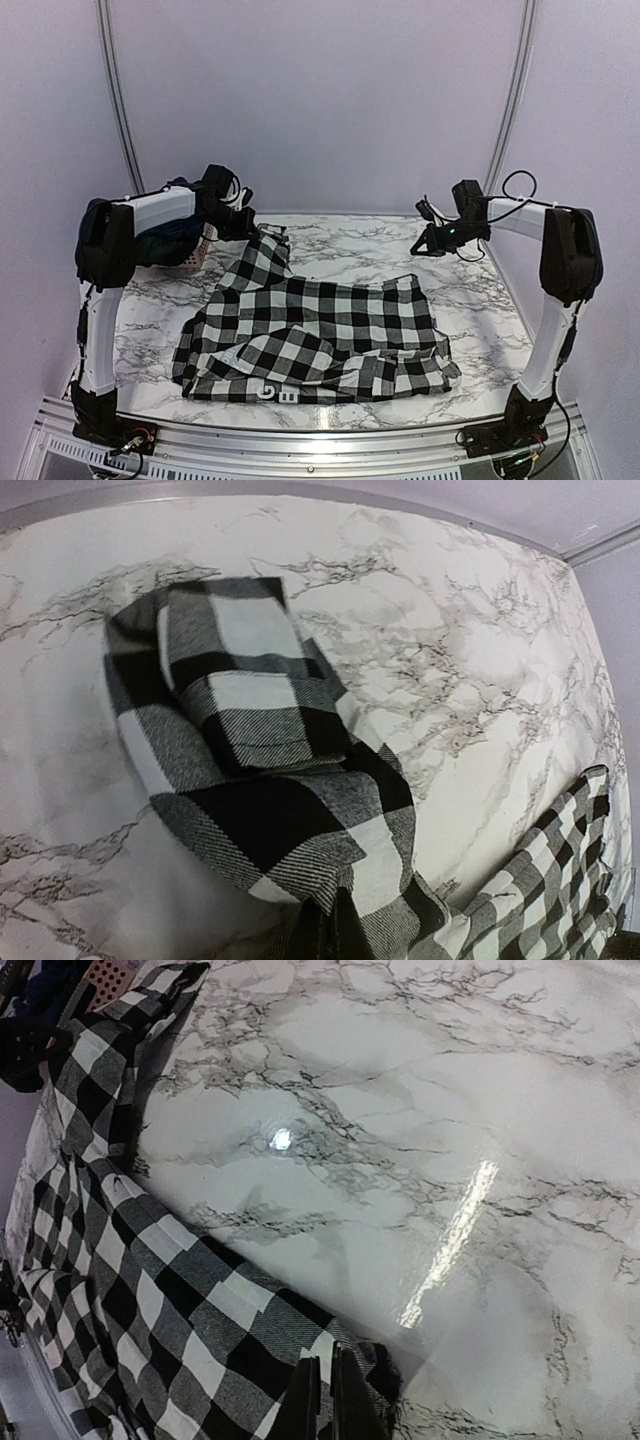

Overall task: Fold and stack the mixed laundry pile
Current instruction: Pick up the 1/3-folded shirt from the center of the board.

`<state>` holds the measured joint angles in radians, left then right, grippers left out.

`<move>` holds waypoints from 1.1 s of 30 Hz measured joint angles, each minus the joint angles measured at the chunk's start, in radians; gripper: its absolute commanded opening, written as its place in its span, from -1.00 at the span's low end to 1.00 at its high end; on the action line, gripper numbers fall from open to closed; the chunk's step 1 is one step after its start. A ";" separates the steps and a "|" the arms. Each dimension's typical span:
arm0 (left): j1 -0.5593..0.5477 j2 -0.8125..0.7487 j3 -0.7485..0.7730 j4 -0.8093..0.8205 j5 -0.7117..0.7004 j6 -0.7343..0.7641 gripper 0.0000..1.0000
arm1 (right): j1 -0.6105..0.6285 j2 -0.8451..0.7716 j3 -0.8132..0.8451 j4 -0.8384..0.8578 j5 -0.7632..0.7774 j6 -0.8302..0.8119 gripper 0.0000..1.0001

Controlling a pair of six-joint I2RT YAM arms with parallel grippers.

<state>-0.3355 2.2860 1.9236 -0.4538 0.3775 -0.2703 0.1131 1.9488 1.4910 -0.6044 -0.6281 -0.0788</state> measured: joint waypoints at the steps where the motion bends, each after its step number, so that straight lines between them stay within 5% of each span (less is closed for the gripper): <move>1: 0.000 -0.027 -0.025 0.004 0.000 0.003 -1.00 | 0.000 -0.011 -0.011 0.003 -0.001 0.001 -0.15; 4: 0.000 -0.089 -0.071 0.014 0.005 0.011 -1.00 | 0.000 -0.011 -0.019 0.002 0.002 -0.001 0.16; 13: -0.004 -0.092 -0.093 0.058 0.013 0.001 -1.00 | 0.009 0.129 0.012 -0.029 0.012 -0.036 0.15; 21: -0.004 -0.078 -0.093 0.081 0.017 -0.006 -1.00 | 0.051 0.133 0.014 -0.057 0.036 -0.082 -0.89; 33: -0.004 -0.078 -0.093 0.089 0.018 -0.006 -1.00 | 0.056 0.097 0.019 -0.085 0.101 -0.094 -1.00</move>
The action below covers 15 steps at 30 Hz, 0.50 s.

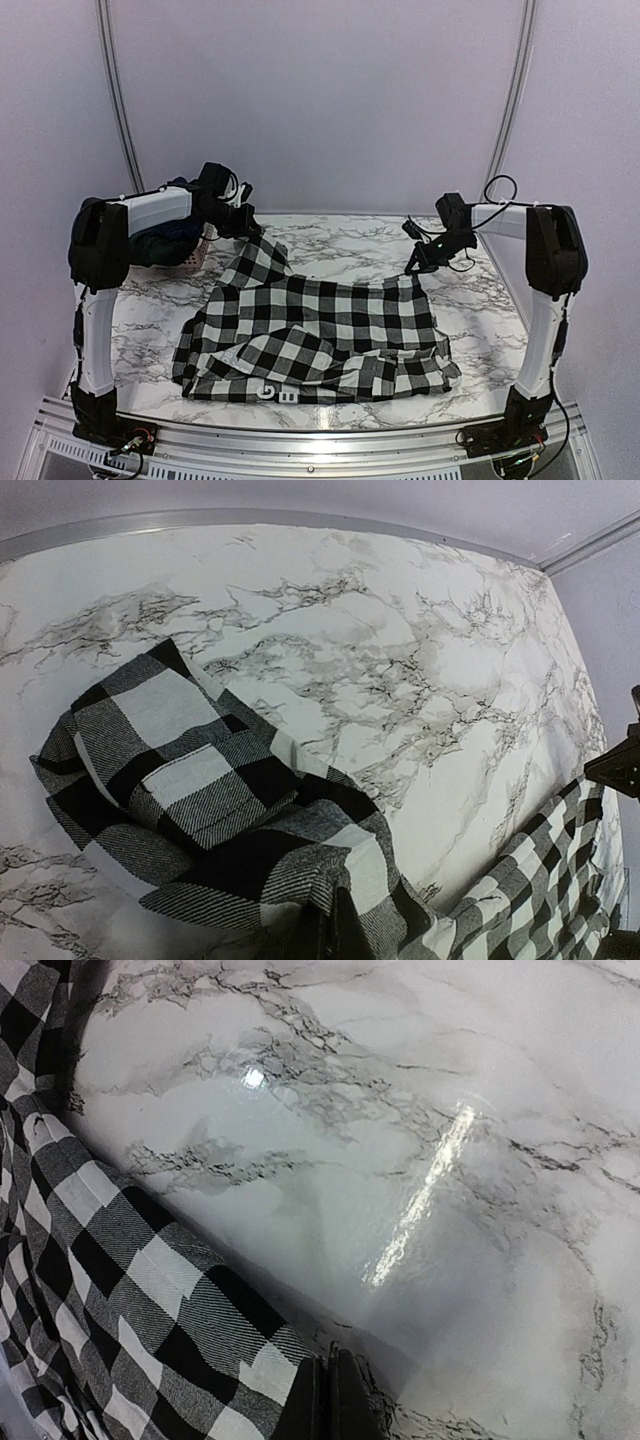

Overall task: Fold and stack the mixed laundry pile
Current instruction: Pick up the 1/3-folded shirt from the center of the board, then fold the 1/3-folded shirt at the center of the board.

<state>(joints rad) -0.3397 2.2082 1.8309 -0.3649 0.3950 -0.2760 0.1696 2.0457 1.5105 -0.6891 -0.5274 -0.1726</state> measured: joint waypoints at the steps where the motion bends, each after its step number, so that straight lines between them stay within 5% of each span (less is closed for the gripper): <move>1: 0.000 0.000 0.000 0.000 0.001 0.000 -1.00 | 0.000 -0.012 -0.001 -0.001 0.006 0.000 -1.00; 7: -0.007 -0.039 -0.037 0.002 -0.011 0.033 -1.00 | 0.000 -0.130 -0.042 0.010 0.014 0.011 -1.00; 15: -0.055 -0.314 -0.271 0.028 -0.072 0.116 -1.00 | 0.014 -0.272 -0.180 0.060 -0.022 0.051 -1.00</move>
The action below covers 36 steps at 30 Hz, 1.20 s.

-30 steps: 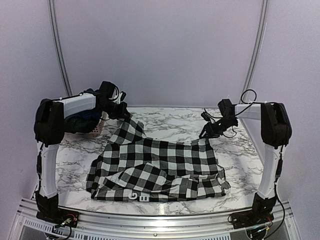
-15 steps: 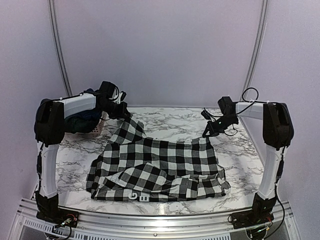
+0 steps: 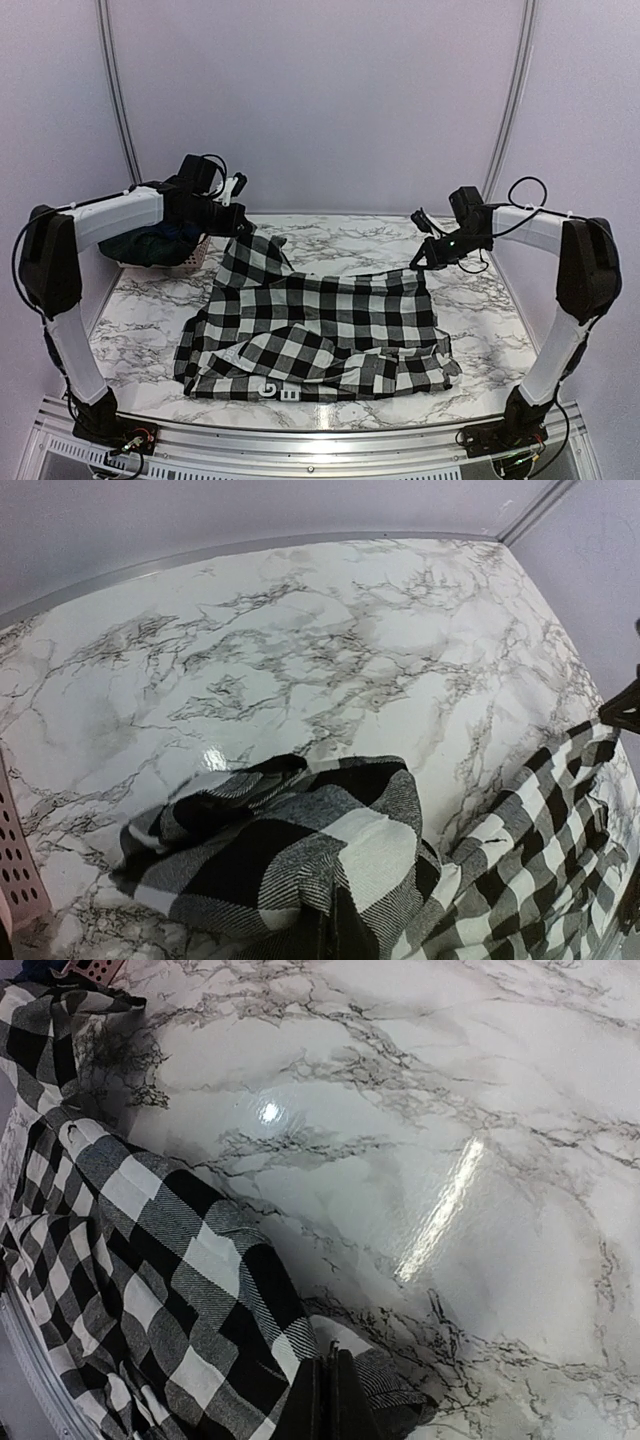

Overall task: Fold and stack the mixed laundry pile
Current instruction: Fold the 1/3-folded shirt at the center of the board.

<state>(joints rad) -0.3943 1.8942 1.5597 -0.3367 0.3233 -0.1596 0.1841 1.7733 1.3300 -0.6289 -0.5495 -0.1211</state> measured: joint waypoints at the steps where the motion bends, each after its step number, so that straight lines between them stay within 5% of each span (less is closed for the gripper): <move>1: -0.014 -0.046 -0.043 0.003 -0.009 0.011 -1.00 | 0.005 -0.007 -0.022 0.006 -0.002 0.003 -1.00; 12: -0.166 -0.385 -0.496 0.040 -0.136 0.042 -1.00 | 0.015 -0.133 -0.216 0.036 0.005 0.039 -1.00; 20: -0.250 -0.489 -0.756 0.118 -0.209 -0.025 -1.00 | 0.015 -0.231 -0.406 0.084 0.023 0.095 -1.00; 27: -0.330 -0.503 -0.906 0.211 -0.254 -0.087 -0.98 | 0.015 -0.193 -0.417 0.069 0.105 0.155 -1.00; 31: -0.360 -0.504 -0.923 0.237 -0.280 -0.098 -0.69 | 0.015 -0.174 -0.419 0.058 0.144 0.195 -0.90; 33: -0.369 -0.507 -0.923 0.240 -0.288 -0.092 -0.52 | 0.015 -0.174 -0.418 0.051 0.153 0.206 -0.52; 36: -0.377 -0.511 -0.911 0.212 -0.307 -0.090 0.11 | 0.015 -0.166 -0.401 0.003 0.181 0.216 -0.12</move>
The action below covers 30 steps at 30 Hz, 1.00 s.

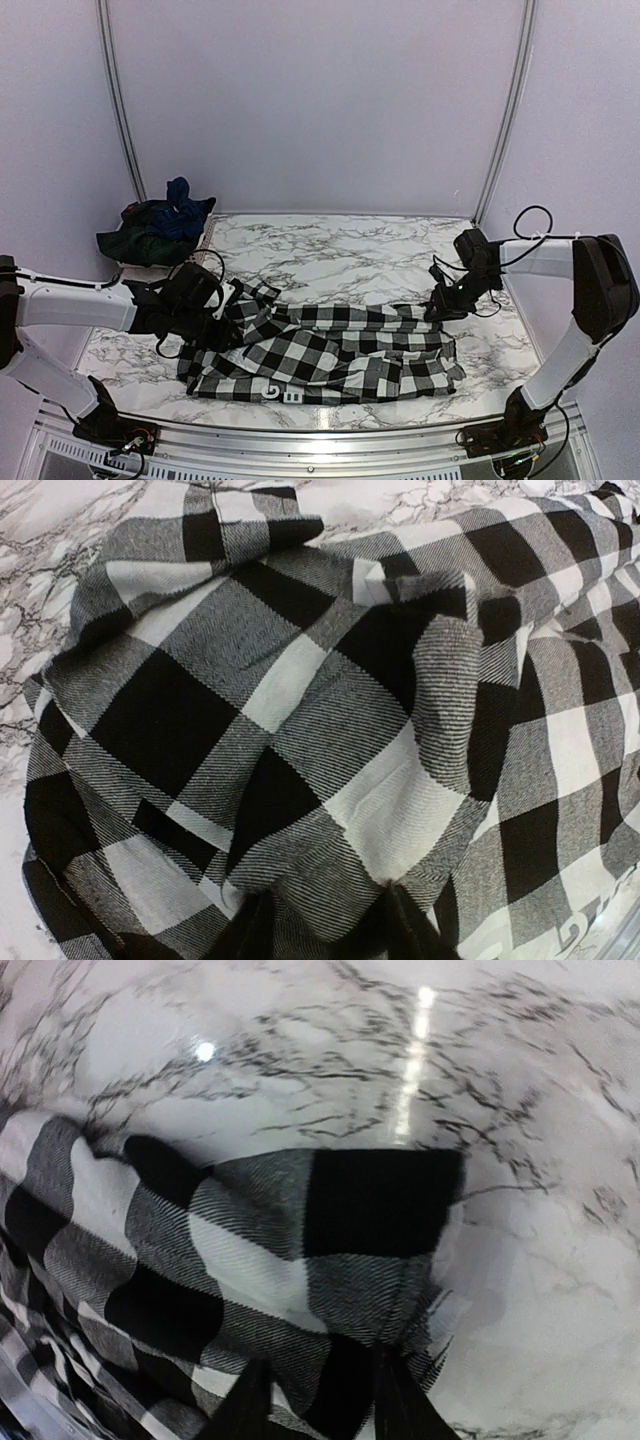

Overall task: Fold and stack the mixed laundry pile
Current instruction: Fold the 1/3-folded shirt at the center of the board.

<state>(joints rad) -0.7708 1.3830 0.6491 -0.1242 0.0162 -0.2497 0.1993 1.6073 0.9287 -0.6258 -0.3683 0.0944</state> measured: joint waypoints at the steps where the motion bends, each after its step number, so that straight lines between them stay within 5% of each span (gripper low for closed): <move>1: -0.001 -0.005 0.013 -0.021 -0.006 -0.001 0.31 | 0.000 0.003 0.014 -0.020 0.009 0.006 -0.03; 4: 0.002 -0.054 0.066 -0.064 -0.023 -0.013 0.74 | 0.000 0.003 0.102 -0.073 0.026 0.014 0.02; 10: 0.139 -0.018 0.350 -0.104 -0.002 -0.036 0.89 | 0.008 -0.006 0.277 -0.053 -0.016 0.044 -0.01; 20: 0.246 0.489 0.754 -0.237 0.052 -0.062 0.47 | 0.111 0.099 0.238 -0.002 -0.116 0.056 -0.06; 26: 0.247 0.631 0.792 -0.327 0.080 -0.069 0.40 | 0.186 0.142 0.137 0.053 -0.130 0.084 -0.06; 30: 0.247 0.688 0.809 -0.380 0.069 -0.064 0.09 | 0.204 0.169 0.088 0.113 -0.144 0.108 -0.06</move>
<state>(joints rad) -0.5236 2.0708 1.4582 -0.5041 0.0853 -0.3134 0.4034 1.7763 1.0164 -0.5125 -0.5125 0.2024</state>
